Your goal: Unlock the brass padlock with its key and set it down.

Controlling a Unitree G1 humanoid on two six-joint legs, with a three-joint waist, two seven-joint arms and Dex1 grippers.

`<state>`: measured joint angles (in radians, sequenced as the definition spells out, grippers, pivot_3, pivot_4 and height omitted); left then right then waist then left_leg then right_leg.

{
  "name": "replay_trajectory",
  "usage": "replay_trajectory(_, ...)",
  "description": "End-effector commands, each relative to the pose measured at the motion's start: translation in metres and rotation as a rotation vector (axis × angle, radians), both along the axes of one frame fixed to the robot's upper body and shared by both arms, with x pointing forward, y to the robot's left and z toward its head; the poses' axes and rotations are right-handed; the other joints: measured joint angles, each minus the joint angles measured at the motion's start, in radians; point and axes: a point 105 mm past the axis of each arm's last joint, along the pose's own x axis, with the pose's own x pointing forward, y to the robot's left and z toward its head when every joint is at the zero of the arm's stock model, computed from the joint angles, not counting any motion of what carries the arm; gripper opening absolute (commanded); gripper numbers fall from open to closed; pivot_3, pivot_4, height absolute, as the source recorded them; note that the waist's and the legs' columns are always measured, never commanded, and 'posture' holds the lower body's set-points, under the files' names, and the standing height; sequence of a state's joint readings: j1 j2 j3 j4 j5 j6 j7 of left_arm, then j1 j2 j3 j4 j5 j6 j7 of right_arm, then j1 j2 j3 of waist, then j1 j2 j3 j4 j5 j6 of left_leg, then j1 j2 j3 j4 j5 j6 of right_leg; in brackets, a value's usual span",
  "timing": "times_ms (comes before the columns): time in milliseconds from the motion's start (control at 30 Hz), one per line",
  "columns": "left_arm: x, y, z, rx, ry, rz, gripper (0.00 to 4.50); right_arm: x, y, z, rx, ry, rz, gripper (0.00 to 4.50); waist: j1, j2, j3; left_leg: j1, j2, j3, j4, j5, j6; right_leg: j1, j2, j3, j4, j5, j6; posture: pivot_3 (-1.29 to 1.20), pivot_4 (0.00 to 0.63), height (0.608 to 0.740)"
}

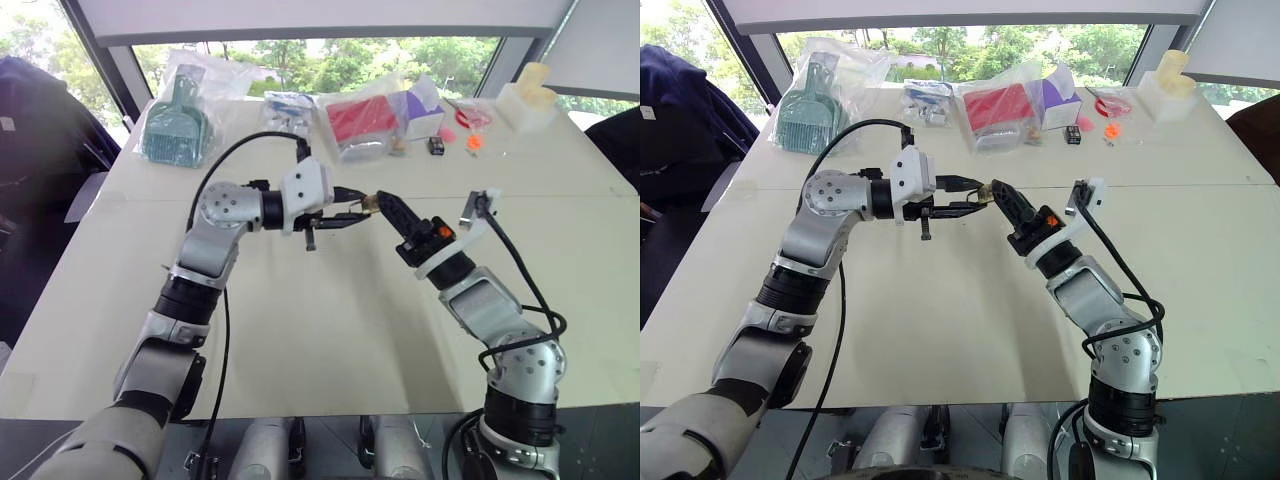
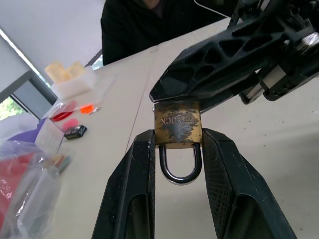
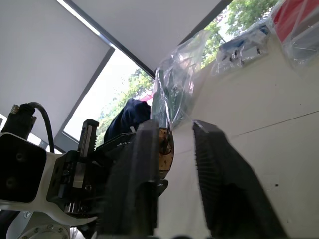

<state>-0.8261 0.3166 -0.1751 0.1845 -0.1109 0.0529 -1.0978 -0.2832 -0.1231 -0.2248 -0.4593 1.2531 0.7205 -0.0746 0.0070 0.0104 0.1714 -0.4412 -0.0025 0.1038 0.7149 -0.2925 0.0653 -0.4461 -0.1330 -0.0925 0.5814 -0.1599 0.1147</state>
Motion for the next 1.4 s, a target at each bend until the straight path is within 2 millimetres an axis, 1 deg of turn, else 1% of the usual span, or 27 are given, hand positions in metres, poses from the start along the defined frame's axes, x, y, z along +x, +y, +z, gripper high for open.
replay_trajectory(33, -0.005, -0.001, 0.017, -0.037, -0.091, -0.006, 0.76, -0.002, -0.005, 0.013, 0.061, -0.046, -0.046, 0.07, 0.000, 0.000, 0.000, 0.000, 0.000, 0.000, 0.000, 0.000, 0.000, 0.000, 0.000, 0.000, 0.000, 0.000, 0.000, 0.00, 0.150, 0.735)
replay_trajectory(167, -0.004, -0.001, 0.016, -0.014, -0.203, 0.020, 0.76, 0.001, -0.009, 0.010, 0.078, -0.026, -0.074, 0.07, 0.001, 0.000, 0.000, 0.000, 0.000, 0.000, 0.000, 0.000, 0.000, 0.000, 0.000, 0.000, 0.000, 0.000, 0.000, 0.00, 0.150, 0.735)
replay_trajectory(267, -0.007, -0.008, 0.024, -0.035, -0.352, 0.038, 0.76, 0.004, -0.010, 0.004, 0.100, 0.017, -0.090, 0.07, 0.002, 0.000, 0.000, 0.000, 0.000, 0.000, 0.000, 0.000, 0.000, 0.000, 0.000, 0.000, 0.000, 0.000, 0.000, 0.00, 0.150, 0.735)
replay_trajectory(433, -0.011, -0.015, 0.032, -0.072, -0.510, 0.062, 0.76, 0.008, -0.008, 0.002, 0.128, 0.059, -0.090, 0.07, 0.002, 0.000, 0.000, 0.000, 0.000, 0.000, 0.000, 0.000, 0.000, 0.000, 0.000, 0.000, 0.000, 0.000, 0.000, 0.00, 0.150, 0.735)
replay_trajectory(567, -0.012, -0.017, 0.041, -0.081, -0.709, 0.103, 0.76, 0.014, -0.010, 0.000, 0.197, 0.107, -0.107, 0.07, 0.002, 0.000, 0.000, 0.000, 0.000, 0.000, 0.000, 0.000, 0.000, 0.000, 0.000, 0.000, 0.000, 0.000, 0.000, 0.00, 0.150, 0.735)
replay_trajectory(633, -0.014, -0.018, 0.044, -0.086, -0.795, 0.111, 0.76, 0.019, -0.015, -0.003, 0.258, 0.149, -0.145, 0.07, 0.002, 0.000, 0.000, 0.000, 0.000, 0.000, -0.001, 0.000, 0.000, 0.000, 0.000, 0.000, 0.000, 0.000, 0.000, 0.00, 0.150, 0.735)
replay_trajectory(733, -0.016, -0.020, 0.038, -0.049, -0.898, 0.089, 0.76, 0.026, -0.023, -0.011, 0.332, 0.215, -0.189, 0.07, 0.003, 0.000, 0.000, 0.000, 0.000, 0.000, -0.001, 0.000, 0.000, 0.000, 0.000, 0.000, 0.000, 0.000, 0.000, 0.00, 0.150, 0.735)
replay_trajectory(867, -0.011, -0.017, 0.036, -0.028, -0.965, 0.098, 0.76, 0.026, -0.023, -0.015, 0.374, 0.256, -0.194, 0.07, 0.003, 0.000, 0.000, 0.000, 0.000, 0.001, -0.001, 0.000, 0.000, 0.000, 0.000, 0.000, 0.000, 0.000, 0.000, 0.00, 0.150, 0.735)
replay_trajectory(933, -0.002, -0.014, 0.035, -0.038, -0.891, 0.127, 0.76, 0.023, -0.021, -0.011, 0.334, 0.221, -0.176, 0.07, 0.003, 0.000, 0.000, 0.000, 0.000, 0.001, -0.001, 0.000, 0.000, 0.000, 0.000, 0.000, 0.000, 0.000, 0.000, 0.00, 0.150, 0.735)
replay_trajectory(1000, 0.007, -0.011, 0.030, -0.045, -0.746, 0.137, 0.76, 0.014, -0.019, 0.003, 0.244, 0.105, -0.142, 0.07, 0.005, 0.000, 0.000, 0.000, 0.000, 0.001, -0.001, 0.000, 0.000, 0.000, 0.000, 0.000, 0.000, 0.000, 0.000, 0.00, 0.150, 0.735)
replay_trajectory(1033, 0.009, -0.010, 0.028, -0.040, -0.702, 0.129, 0.76, 0.011, -0.020, 0.009, 0.208, 0.061, -0.130, 0.30, 0.003, 0.000, 0.000, 0.000, 0.000, 0.001, -0.001, 0.000, 0.000, 0.000, 0.000, 0.000, 0.000, 0.000, 0.000, 0.00, 0.150, 0.735)
replay_trajectory(1100, 0.011, -0.010, 0.022, -0.018, -0.628, 0.104, 0.76, 0.002, -0.021, 0.024, 0.156, -0.038, -0.085, 0.93, 0.002, 0.000, 0.000, 0.000, 0.000, 0.001, -0.001, 0.000, 0.000, 0.000, -0.001, 0.000, -0.001, 0.000, 0.000, 0.00, 0.150, 0.735)
replay_trajectory(1167, 0.013, -0.009, 0.022, -0.022, -0.570, 0.091, 0.76, -0.005, -0.024, 0.035, 0.090, -0.123, -0.052, 1.92, 0.000, 0.001, 0.000, 0.000, 0.000, 0.001, -0.001, -0.003, 0.004, 0.000, 0.000, 0.000, -0.001, 0.000, 0.000, 0.00, 0.150, 0.735)
replay_trajectory(1267, 0.015, -0.008, 0.029, -0.073, -0.464, 0.077, 0.76, -0.012, -0.028, 0.038, -0.050, -0.182, 0.006, 3.27, 0.001, 0.001, 0.001, 0.000, 0.001, 0.001, -0.001, -0.003, 0.005, 0.000, 0.000, 0.000, -0.001, 0.000, 0.000, 0.00, 0.150, 0.735)
replay_trajectory(1400, 0.011, -0.011, 0.039, -0.148, -0.358, 0.038, 0.76, -0.016, -0.032, 0.040, -0.077, -0.216, 0.056, 3.27, 0.001, 0.001, 0.001, 0.000, 0.001, 0.001, -0.001, -0.003, 0.006, 0.000, 0.000, 0.000, -0.001, 0.000, 0.000, 0.00, 0.150, 0.735)
